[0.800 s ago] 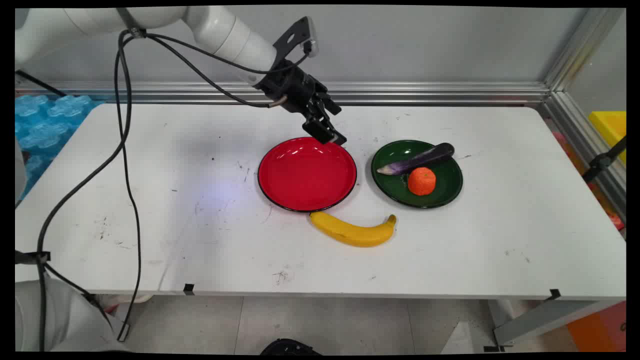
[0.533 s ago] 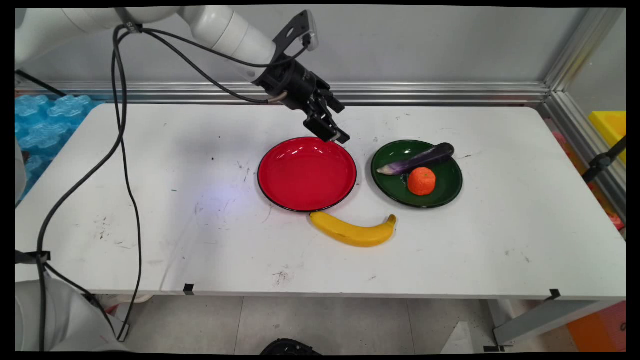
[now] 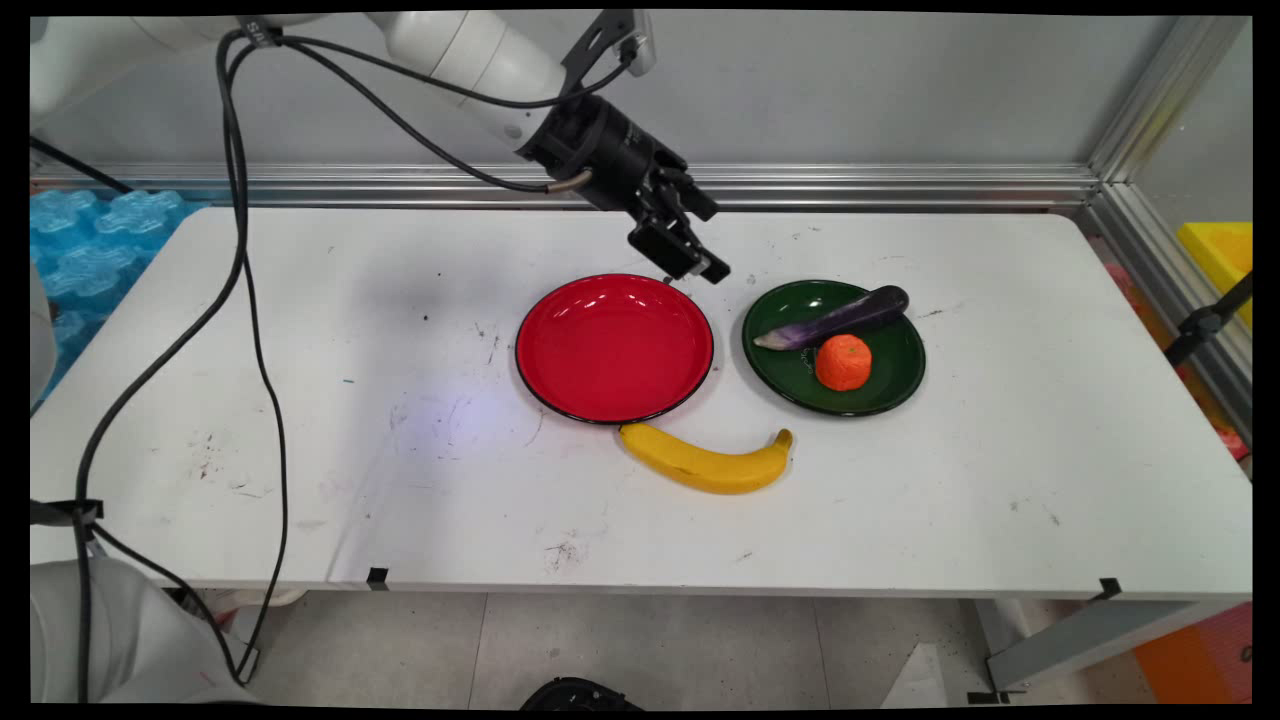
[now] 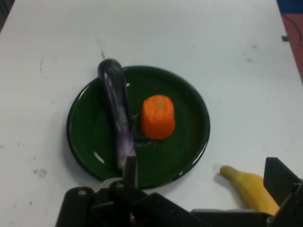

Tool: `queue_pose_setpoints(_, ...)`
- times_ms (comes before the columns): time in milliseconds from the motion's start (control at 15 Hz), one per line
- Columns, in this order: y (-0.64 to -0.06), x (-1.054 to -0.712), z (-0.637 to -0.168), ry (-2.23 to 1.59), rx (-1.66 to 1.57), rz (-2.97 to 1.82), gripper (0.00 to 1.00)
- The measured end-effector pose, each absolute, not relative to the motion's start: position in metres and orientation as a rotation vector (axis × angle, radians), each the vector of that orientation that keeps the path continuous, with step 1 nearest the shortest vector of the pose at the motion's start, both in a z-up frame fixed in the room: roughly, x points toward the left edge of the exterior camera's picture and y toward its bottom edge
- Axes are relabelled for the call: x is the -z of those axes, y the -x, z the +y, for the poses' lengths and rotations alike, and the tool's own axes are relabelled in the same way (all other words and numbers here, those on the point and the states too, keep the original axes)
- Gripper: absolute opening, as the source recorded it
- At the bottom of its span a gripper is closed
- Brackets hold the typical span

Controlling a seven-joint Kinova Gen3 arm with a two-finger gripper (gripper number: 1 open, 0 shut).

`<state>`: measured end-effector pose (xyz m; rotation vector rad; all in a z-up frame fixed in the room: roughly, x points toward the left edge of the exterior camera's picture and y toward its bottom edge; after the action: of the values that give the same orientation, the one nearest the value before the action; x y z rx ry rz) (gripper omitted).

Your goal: Pick up the mandarin from the green plate

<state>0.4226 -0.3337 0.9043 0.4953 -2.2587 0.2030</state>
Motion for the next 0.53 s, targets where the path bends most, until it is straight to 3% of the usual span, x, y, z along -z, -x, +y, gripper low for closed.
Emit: queue_pose_setpoints(533,-0.381,-0.91,-0.338,-0.48,-0.243,-2.225,1.0)
